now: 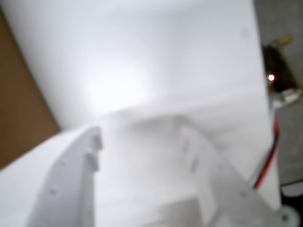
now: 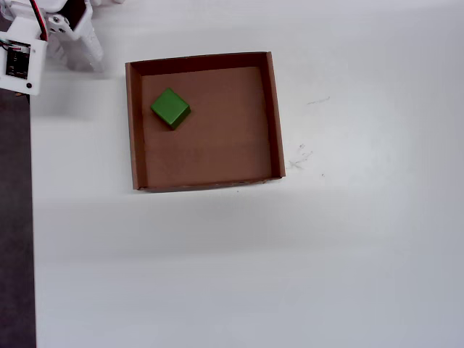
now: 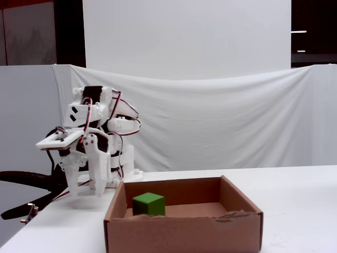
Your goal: Grasp a green cube and put it in a box.
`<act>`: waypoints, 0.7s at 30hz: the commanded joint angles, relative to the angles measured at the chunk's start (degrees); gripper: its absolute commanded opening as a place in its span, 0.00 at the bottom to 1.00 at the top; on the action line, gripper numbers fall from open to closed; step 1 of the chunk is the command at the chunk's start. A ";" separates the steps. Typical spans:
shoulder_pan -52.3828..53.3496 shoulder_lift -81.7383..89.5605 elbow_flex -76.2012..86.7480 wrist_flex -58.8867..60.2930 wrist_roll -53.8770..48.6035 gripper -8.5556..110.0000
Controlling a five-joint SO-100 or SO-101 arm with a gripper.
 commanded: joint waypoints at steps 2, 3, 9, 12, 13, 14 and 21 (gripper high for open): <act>-0.26 2.29 -0.35 1.23 0.44 0.27; -0.26 3.25 -0.26 1.67 0.53 0.27; 0.18 4.57 -0.26 2.64 1.05 0.27; -0.18 4.57 -0.26 2.64 1.32 0.27; -0.18 4.57 -0.26 2.72 1.32 0.27; -0.18 4.57 -0.26 2.72 1.32 0.27; -0.18 4.57 -0.26 2.72 1.58 0.27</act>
